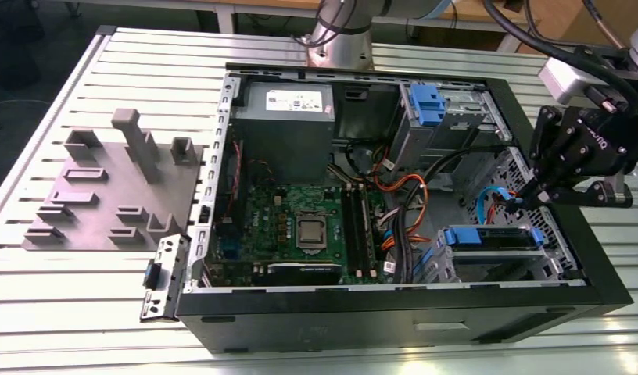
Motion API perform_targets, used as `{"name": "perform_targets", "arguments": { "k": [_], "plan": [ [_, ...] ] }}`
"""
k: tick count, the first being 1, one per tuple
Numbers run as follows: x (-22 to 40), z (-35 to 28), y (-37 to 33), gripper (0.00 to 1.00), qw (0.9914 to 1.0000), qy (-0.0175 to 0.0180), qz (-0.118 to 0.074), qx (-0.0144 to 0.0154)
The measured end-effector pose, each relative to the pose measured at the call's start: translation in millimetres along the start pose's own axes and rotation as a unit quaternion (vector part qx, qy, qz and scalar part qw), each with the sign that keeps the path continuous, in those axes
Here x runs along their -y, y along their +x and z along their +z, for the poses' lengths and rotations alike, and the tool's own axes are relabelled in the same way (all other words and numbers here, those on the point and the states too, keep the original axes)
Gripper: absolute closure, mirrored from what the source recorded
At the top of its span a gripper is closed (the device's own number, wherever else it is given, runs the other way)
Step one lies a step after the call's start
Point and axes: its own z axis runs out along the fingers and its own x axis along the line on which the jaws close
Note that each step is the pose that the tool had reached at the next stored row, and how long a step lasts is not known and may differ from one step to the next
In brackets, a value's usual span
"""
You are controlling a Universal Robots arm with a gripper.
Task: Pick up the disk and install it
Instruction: 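Insert the first disk wire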
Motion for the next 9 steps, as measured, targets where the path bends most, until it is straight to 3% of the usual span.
{"name": "perform_targets", "arguments": {
  "k": [4, 9],
  "plan": [
    [-0.7, -0.4, 0.0, 0.84, 1.00000, 0.0000, 0.000, 0.0001],
    [-6.6, -1.5, 0.2, 0.84, 1.00000, 0.0016, -0.001, 0.0000]
  ]
}}
